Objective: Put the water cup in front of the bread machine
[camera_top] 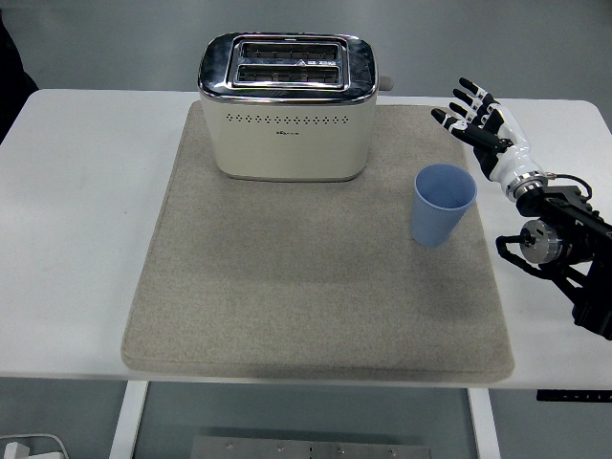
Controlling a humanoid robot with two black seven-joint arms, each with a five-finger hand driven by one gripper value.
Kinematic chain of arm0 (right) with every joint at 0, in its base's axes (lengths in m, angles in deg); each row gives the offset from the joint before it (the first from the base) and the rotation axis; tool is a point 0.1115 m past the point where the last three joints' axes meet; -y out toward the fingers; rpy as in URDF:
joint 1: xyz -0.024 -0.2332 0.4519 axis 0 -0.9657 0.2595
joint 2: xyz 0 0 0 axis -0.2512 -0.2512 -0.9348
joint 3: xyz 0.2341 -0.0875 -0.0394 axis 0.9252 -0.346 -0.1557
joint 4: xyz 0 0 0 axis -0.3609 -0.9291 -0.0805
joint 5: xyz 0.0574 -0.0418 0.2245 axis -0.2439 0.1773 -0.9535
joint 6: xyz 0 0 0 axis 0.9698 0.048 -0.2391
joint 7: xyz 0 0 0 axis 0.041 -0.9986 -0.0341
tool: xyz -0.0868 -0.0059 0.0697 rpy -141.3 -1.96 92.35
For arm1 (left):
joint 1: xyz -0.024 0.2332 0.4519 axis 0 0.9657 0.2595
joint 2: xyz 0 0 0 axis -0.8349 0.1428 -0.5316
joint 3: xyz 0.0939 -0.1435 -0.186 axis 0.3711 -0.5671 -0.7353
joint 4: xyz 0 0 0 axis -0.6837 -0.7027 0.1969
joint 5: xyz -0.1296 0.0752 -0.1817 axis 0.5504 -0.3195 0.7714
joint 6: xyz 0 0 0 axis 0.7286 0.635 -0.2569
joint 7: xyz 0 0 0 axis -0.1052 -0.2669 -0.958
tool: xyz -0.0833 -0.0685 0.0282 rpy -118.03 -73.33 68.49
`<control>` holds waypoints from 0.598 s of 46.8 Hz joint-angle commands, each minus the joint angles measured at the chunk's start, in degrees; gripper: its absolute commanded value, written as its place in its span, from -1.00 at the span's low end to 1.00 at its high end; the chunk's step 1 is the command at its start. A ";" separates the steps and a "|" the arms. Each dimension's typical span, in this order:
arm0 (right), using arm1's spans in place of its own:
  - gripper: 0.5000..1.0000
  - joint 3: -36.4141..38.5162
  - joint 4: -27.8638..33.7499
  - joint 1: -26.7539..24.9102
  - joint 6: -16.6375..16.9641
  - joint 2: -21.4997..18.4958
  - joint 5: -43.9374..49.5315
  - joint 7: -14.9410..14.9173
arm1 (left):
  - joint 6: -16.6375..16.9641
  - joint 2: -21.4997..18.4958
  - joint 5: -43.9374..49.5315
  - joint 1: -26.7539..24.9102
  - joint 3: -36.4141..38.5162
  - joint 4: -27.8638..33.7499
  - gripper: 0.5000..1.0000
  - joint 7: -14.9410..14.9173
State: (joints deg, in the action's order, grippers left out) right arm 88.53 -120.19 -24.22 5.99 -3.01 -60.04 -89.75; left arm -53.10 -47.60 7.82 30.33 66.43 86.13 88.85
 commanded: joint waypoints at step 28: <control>0.68 0.00 0.01 -0.08 0.00 -0.01 0.00 0.00 | 0.09 0.00 0.08 -0.01 -0.09 -0.54 1.00 -0.01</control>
State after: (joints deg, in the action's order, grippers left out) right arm 88.53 -120.18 -24.21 5.99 -3.02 -60.05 -89.75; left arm -53.01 -47.60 7.91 30.34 66.39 85.69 88.90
